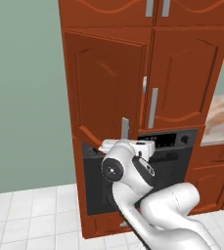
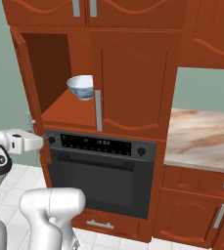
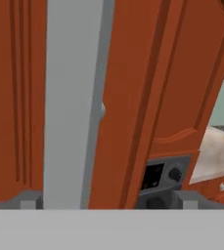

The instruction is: Move the bowls from the cabinet to the plates on the dining table.

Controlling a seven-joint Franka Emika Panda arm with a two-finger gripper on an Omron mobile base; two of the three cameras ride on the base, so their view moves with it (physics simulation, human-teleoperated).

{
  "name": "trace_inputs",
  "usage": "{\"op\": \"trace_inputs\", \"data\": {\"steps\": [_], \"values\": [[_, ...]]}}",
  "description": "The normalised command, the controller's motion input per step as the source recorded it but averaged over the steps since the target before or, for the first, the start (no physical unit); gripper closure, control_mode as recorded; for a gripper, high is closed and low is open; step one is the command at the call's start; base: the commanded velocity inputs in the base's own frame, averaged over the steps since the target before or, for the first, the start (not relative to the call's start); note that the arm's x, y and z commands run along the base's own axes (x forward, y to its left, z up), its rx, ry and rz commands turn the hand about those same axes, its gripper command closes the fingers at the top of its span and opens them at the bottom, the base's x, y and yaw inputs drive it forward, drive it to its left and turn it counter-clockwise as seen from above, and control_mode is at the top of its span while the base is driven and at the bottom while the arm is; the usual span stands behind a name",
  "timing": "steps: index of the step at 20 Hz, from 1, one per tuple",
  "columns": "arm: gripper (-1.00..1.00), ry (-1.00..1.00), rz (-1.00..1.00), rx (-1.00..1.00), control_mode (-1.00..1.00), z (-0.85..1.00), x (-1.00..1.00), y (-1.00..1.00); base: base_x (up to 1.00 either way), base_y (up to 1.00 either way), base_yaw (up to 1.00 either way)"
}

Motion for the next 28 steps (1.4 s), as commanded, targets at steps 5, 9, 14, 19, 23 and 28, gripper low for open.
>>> {"op": "trace_inputs", "data": {"steps": [5,9,14,19,23,28], "values": [[-1.0,-0.09,0.02,0.0,-1.0,0.03,-0.25,0.08,0.0,0.0,0.0],[-1.0,-0.12,0.0,0.0,-1.0,-0.15,0.08,0.09,0.0,0.0,0.0],[-1.0,-0.12,-0.01,0.0,-1.0,-0.16,0.16,0.36,0.0,0.0,0.0],[-1.0,-0.07,-0.02,0.0,-1.0,0.01,-0.09,0.37,0.0,0.0,0.0],[-1.0,0.0,0.0,0.0,-1.0,0.13,-0.47,0.03,0.0,0.0,0.0],[-1.0,0.0,0.0,0.0,-1.0,0.26,-0.57,0.0,0.0,0.0,0.0]]}}
